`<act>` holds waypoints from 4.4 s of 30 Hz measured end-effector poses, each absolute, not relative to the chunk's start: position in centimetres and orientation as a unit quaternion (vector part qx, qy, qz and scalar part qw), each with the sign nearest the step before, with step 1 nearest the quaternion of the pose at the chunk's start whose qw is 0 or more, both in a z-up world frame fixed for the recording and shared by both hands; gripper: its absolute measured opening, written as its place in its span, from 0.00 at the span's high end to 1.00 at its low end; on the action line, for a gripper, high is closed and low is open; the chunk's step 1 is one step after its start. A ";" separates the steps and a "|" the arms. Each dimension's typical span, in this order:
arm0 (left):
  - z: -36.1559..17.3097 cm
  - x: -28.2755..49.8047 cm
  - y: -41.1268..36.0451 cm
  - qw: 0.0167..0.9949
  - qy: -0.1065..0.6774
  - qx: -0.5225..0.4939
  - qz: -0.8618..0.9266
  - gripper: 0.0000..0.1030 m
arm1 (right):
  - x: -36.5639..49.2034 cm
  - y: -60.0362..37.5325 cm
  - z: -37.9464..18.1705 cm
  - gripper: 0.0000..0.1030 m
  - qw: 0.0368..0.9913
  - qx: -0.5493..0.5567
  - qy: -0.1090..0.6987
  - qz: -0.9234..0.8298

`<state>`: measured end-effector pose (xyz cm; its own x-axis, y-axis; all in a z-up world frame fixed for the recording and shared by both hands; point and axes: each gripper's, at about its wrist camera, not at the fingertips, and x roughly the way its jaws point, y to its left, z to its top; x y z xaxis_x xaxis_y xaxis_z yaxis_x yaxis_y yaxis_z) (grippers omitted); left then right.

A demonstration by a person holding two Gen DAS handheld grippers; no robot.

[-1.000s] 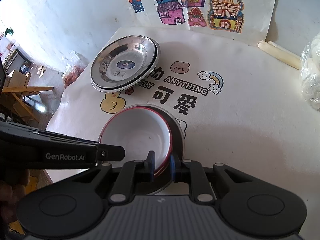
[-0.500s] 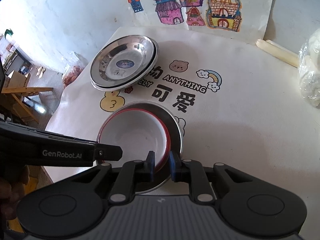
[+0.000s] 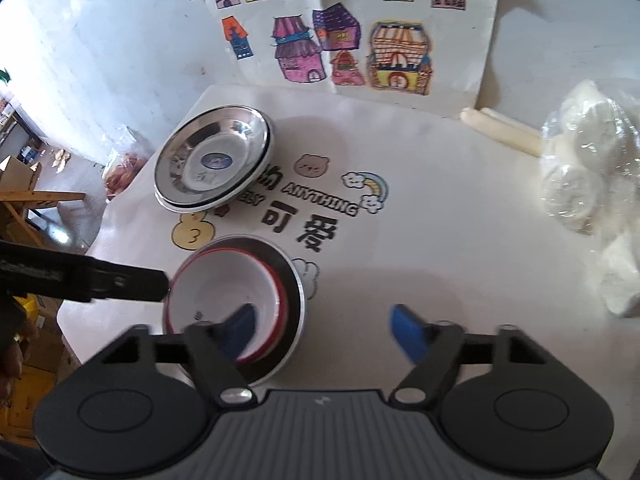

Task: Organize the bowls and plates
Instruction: 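Open both tools and release the rim of the white bowl, then move both open tools to the rim of the deep steel bowl, then close both tools on opposite sides of the steel bowl rim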

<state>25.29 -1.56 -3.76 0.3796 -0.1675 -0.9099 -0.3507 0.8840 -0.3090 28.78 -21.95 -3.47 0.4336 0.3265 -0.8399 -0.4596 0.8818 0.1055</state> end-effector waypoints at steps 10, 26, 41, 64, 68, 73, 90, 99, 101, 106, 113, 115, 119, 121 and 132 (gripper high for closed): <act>-3.9 23.7 -0.1 0.807 0.548 -0.202 0.088 0.01 | 28.5 -22.6 -2.3 0.00 0.844 -0.131 0.475 0.214; -6.2 24.5 0.1 0.803 0.579 -0.140 0.031 0.01 | 27.3 -21.9 -4.1 0.00 0.810 -0.192 0.515 0.205; -7.5 27.8 -1.6 0.798 0.602 -0.022 -0.032 0.01 | 27.8 -22.0 -5.0 0.00 0.821 -0.153 0.522 0.172; -8.4 29.1 -3.8 0.787 0.614 0.045 -0.038 0.01 | 29.0 -19.6 -6.7 0.00 0.818 -0.165 0.530 0.150; -8.6 29.2 -4.1 0.788 0.612 0.056 -0.038 0.01 | 29.4 -19.5 -7.3 0.00 0.819 -0.157 0.531 0.151; -8.7 29.3 -4.2 0.789 0.612 0.054 -0.031 0.01 | 29.6 -19.2 -7.7 0.00 0.820 -0.165 0.527 0.152; -8.5 29.3 -4.6 0.792 0.606 0.072 -0.023 0.01 | 29.3 -19.1 -8.1 0.04 0.821 -0.168 0.522 0.158; -8.5 29.3 -5.5 0.789 0.606 0.098 -0.034 0.03 | 28.9 -18.3 -8.2 0.36 0.810 -0.164 0.526 0.201; -8.5 29.2 -5.7 0.788 0.606 0.100 -0.040 0.06 | 28.8 -18.0 -8.3 0.42 0.807 -0.166 0.527 0.210; -8.6 29.0 -6.0 0.790 0.603 0.105 -0.043 0.07 | 28.7 -17.7 -8.4 0.52 0.804 -0.159 0.529 0.221; -8.6 28.9 -6.4 0.791 0.602 0.095 -0.064 0.26 | 28.8 -17.8 -8.6 0.74 0.800 -0.131 0.535 0.239; -8.5 28.8 -6.6 0.791 0.600 0.095 -0.075 0.35 | 28.7 -17.7 -8.6 0.77 0.799 -0.130 0.534 0.242; -8.4 28.7 -7.3 0.790 0.598 0.091 -0.099 0.60 | 28.8 -17.6 -8.6 0.77 0.800 -0.131 0.534 0.241; -8.3 28.6 -7.7 0.789 0.597 0.098 -0.107 0.65 | 28.8 -17.6 -8.6 0.77 0.800 -0.132 0.533 0.240; -8.1 28.5 -8.0 0.790 0.595 0.098 -0.114 0.75 | 28.7 -17.7 -8.6 0.78 0.804 -0.127 0.531 0.237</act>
<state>28.46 -7.96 -8.05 0.2671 -0.0626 -0.9616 0.2964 0.9548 0.0202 28.68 -17.69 -8.56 0.3246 0.2468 -0.9131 -0.5158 0.8553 0.0478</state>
